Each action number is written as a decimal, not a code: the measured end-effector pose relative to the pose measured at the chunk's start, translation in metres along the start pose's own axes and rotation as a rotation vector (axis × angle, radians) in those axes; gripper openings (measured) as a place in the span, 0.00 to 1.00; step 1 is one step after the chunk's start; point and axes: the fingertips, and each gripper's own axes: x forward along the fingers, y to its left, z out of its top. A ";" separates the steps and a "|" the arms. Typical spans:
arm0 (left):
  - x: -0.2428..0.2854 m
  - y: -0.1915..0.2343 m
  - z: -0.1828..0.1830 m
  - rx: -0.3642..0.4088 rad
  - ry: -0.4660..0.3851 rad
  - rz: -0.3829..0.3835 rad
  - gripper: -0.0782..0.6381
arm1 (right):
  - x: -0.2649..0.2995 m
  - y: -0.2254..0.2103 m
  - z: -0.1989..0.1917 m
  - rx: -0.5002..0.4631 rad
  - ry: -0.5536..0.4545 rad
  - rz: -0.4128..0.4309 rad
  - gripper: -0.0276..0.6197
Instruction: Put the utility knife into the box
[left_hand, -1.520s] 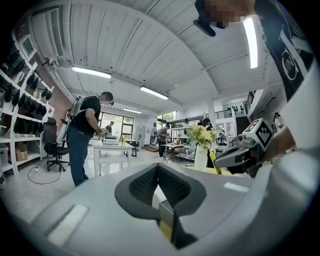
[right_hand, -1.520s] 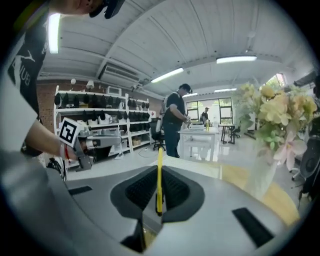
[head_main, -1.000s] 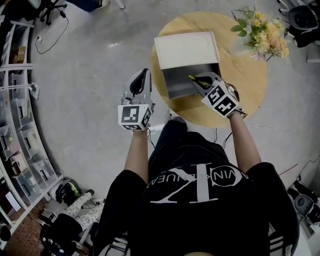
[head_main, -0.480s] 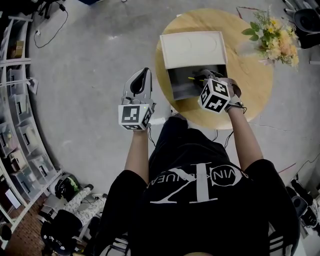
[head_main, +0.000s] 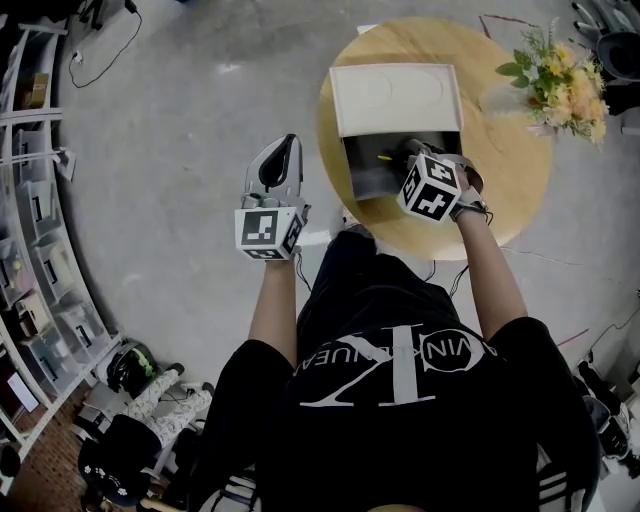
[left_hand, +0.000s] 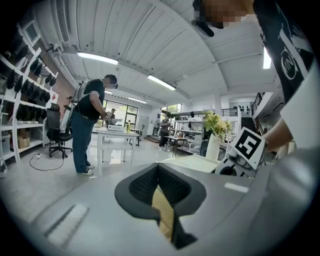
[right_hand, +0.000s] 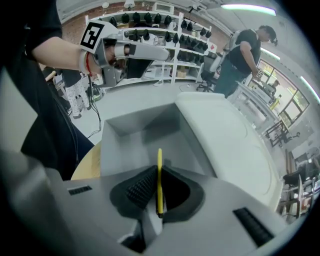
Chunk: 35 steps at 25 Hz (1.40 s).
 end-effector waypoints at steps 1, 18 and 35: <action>0.000 0.000 0.000 -0.002 -0.002 0.001 0.12 | 0.000 0.000 0.000 0.002 -0.002 0.004 0.09; -0.012 -0.006 0.004 -0.012 -0.008 0.006 0.12 | -0.023 0.001 0.009 0.104 -0.098 -0.033 0.09; -0.018 -0.038 0.019 0.010 -0.044 -0.023 0.12 | -0.091 -0.009 0.000 0.351 -0.338 -0.219 0.06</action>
